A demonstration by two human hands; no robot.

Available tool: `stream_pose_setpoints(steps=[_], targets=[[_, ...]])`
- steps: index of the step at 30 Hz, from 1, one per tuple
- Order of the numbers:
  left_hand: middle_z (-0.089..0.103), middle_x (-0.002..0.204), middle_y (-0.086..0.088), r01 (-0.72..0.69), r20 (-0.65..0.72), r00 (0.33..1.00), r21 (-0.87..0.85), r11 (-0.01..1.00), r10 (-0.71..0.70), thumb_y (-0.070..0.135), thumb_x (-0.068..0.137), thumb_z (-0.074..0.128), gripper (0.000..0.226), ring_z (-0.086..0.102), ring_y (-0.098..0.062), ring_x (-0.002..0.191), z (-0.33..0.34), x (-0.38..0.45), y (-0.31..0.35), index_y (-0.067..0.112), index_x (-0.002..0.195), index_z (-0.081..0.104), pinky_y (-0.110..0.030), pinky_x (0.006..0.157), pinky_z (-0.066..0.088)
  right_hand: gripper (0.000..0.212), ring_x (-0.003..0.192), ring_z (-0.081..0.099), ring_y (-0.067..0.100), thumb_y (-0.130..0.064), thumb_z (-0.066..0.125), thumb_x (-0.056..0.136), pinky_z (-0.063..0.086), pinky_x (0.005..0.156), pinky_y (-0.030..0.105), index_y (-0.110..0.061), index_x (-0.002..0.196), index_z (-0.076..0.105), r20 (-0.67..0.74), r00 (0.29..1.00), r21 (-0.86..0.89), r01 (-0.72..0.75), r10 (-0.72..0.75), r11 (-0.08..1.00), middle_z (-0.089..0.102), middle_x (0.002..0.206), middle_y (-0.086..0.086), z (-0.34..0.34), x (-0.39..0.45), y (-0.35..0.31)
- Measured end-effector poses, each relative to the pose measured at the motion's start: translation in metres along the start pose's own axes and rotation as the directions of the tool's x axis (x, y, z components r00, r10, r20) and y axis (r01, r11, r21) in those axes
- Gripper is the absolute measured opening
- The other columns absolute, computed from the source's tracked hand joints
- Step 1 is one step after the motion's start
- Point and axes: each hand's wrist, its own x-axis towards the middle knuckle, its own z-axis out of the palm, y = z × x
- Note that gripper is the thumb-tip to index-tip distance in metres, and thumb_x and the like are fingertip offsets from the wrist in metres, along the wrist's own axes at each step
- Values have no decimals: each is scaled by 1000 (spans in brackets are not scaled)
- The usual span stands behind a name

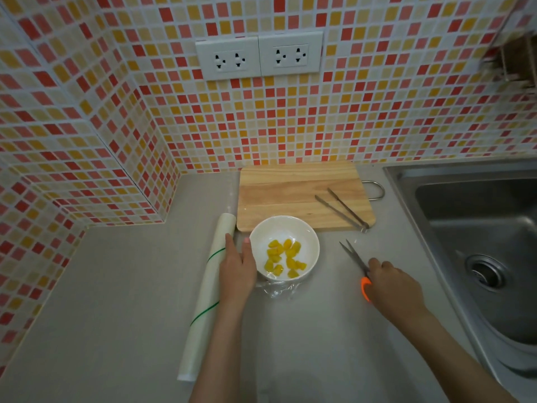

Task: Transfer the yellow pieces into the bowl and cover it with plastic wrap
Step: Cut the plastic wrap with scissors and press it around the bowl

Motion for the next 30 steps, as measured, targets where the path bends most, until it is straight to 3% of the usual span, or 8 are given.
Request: stream_pose_setpoints(steps=[7,10,12,14,19,22,25,30], targets=[[38,150,-9,-30,87,996,-28,999,32,47,96,28,58,34,-28,139,3,22,15,14,143,34,-40,113,26,27,104,57,30,-27,50,87,44,77,34,-10,107,49,166,984,42,52,-58,998,55,112,11,-35,9,-7],[36,152,-5,3,149,989,-73,997,8,58,92,29,64,33,-27,140,9,35,19,20,144,34,-40,116,24,52,127,42,27,-38,54,88,39,97,36,-11,131,42,47,989,463,100,-137,881,44,138,10,-51,33,-36],[47,145,-5,40,186,982,-153,987,-11,91,65,26,93,45,-29,132,23,64,-4,31,135,41,-52,112,31,61,136,34,24,-41,52,89,30,107,34,-11,140,34,61,985,715,68,-160,696,37,148,9,-56,44,-59],[54,139,-4,78,209,977,-147,986,-46,99,48,25,105,51,-30,127,38,94,-34,36,130,41,-56,108,35,62,135,37,24,-41,51,90,30,107,33,-11,141,33,84,991,802,-4,-106,598,41,146,9,-53,40,-72],[56,133,-14,-33,173,984,-86,996,47,59,87,32,65,51,-31,123,21,61,11,14,132,48,-46,108,37,51,102,60,26,-39,54,88,47,85,35,-12,131,47,7,999,833,-26,37,553,63,111,11,-40,11,-62],[57,131,-13,-89,138,986,-42,995,94,35,98,38,43,52,-27,121,24,64,13,7,126,53,-29,99,37,48,119,52,24,-37,49,91,40,98,33,-8,130,50,-168,985,806,119,30,580,58,125,11,-39,19,-58],[60,127,-10,-134,166,976,-60,989,142,28,96,45,36,54,-24,118,29,66,14,8,123,56,-26,92,38,51,132,42,15,-39,36,91,33,111,32,-13,134,47,-199,970,859,242,-141,452,50,139,5,-42,32,-67],[62,122,-14,80,228,974,-338,938,-1,15,92,55,21,61,-26,105,35,72,1,15,113,57,-37,96,48,40,123,45,1,-29,33,98,32,101,6,-17,134,46,-72,978,945,129,-194,299,54,134,-3,-23,41,-79]])
